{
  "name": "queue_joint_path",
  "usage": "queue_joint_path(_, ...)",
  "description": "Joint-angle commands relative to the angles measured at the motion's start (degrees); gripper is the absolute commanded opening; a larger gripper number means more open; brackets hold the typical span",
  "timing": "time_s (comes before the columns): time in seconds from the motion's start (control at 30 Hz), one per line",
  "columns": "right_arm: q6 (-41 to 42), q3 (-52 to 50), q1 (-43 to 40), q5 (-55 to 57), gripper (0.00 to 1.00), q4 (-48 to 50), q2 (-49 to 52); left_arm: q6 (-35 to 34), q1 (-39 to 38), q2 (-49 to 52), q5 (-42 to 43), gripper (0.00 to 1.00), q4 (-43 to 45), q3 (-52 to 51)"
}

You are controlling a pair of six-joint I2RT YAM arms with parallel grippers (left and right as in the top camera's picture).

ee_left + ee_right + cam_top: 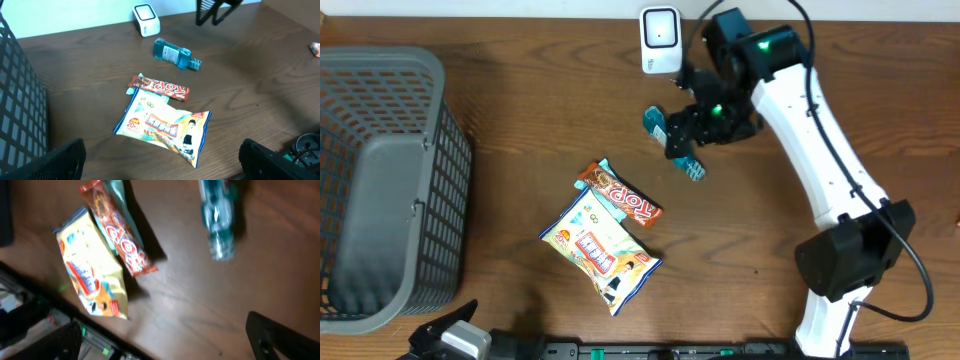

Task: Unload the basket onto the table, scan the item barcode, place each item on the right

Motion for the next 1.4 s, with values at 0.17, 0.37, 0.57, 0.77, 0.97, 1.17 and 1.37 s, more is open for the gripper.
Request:
queue_joint_path(0.17, -1.16, -0.52, -2.29, 0.48, 0.99, -7.69, -12.41, 0.17, 0.04, -0.15, 0.70, 0.98, 0.13, 0.24)
queue_joint_path(0.37, 3.04, -11.54, 0.98, 8.26, 0.99, -4.55, -29.20, 0.17, 0.04, -0.15, 0.70, 0.98, 0.13, 0.24)
queue_joint_path(0.57, 11.89, -43.15, 3.19, 13.90, 0.99, 24.17, -51.74, 0.17, 0.04, -0.15, 0.70, 0.98, 0.13, 0.24)
queue_joint_path(0.77, 14.29, -72.61, 2.78, 15.37, 0.99, 65.53, -56.02, 0.17, 0.04, -0.15, 0.70, 0.98, 0.13, 0.24)
queue_joint_path(0.97, 10.64, -64.74, 2.78, 15.34, 0.99, 66.84, -37.64, 0.17, 0.04, -0.15, 0.70, 0.98, 0.13, 0.24)
queue_joint_path(1.17, 8.50, -52.98, 2.84, 12.59, 0.99, 65.64, -22.12, 0.17, 0.04, -0.15, 0.70, 0.98, 0.13, 0.24)
queue_joint_path(1.37, 6.38, -50.62, 2.91, 11.32, 0.99, 67.54, -13.51, 0.17, 0.04, -0.15, 0.70, 0.98, 0.13, 0.24)
